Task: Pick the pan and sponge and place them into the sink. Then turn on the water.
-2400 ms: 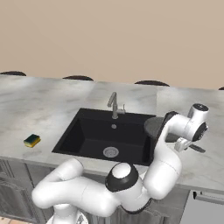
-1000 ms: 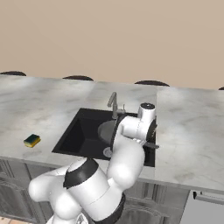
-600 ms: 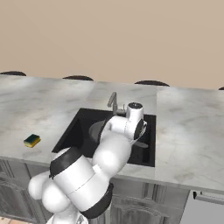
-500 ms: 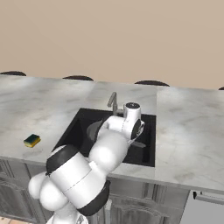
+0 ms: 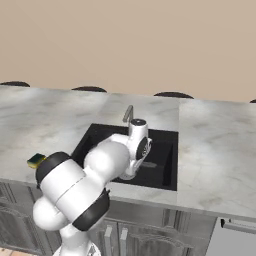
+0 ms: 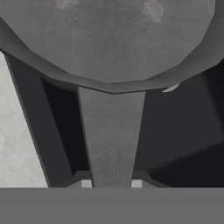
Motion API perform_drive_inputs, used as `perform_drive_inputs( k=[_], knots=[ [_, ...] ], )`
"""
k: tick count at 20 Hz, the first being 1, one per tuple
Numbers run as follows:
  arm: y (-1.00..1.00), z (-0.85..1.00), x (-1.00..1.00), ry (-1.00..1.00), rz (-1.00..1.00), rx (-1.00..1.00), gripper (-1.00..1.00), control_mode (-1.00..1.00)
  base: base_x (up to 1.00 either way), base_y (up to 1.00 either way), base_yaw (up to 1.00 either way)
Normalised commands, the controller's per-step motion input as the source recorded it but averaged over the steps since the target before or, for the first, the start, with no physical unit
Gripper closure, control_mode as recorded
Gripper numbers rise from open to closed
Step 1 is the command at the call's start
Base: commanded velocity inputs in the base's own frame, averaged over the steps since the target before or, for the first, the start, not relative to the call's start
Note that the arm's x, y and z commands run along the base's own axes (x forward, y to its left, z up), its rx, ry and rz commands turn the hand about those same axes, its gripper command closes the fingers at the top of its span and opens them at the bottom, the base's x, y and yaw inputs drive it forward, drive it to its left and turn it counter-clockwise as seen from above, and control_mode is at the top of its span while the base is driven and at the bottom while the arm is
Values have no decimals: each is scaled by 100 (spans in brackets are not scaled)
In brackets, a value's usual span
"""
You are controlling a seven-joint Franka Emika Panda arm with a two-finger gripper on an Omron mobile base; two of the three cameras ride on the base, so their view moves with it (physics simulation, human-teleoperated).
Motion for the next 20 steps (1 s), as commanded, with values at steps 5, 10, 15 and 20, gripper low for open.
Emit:
perform_drive_inputs(
  k=[5, 10, 15, 20],
  knots=[
    [38, -15, 0, 0, 9, -4, 100, -100, 0, 0, 0],
    [39, -23, 0, 0, 2, -6, 100, -100, 0, 0, 0],
    [37, -23, 0, 0, 0, -7, 100, -100, 0, 0, 0],
    [33, -16, 0, 0, 0, -6, 100, -100, 0, 0, 0]
  ],
)
